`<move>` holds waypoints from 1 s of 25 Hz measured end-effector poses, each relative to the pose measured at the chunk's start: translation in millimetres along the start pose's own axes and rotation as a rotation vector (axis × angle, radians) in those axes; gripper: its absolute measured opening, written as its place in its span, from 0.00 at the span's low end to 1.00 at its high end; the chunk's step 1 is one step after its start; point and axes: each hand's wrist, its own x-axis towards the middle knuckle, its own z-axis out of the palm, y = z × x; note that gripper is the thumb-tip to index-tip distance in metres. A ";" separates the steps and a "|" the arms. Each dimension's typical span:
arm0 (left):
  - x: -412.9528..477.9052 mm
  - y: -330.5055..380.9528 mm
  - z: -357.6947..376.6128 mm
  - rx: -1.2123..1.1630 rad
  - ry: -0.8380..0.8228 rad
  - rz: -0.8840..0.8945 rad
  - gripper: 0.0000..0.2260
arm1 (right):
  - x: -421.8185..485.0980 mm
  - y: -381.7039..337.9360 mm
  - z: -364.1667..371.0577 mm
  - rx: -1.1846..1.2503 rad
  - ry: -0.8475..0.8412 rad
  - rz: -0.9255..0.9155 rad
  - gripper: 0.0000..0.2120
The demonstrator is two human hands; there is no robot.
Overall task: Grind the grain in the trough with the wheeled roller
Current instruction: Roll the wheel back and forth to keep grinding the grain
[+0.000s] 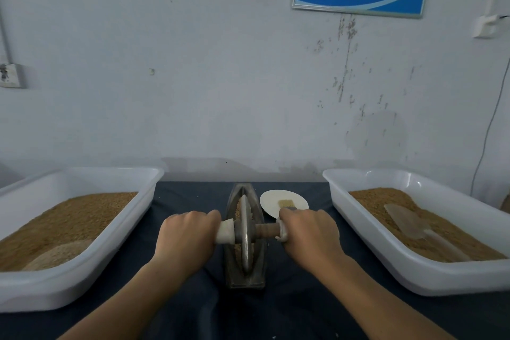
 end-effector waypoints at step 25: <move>-0.3 -3.6 -17.2 0.026 0.017 0.037 0.10 | -4.5 5.9 -21.6 -0.029 -0.053 -0.028 0.04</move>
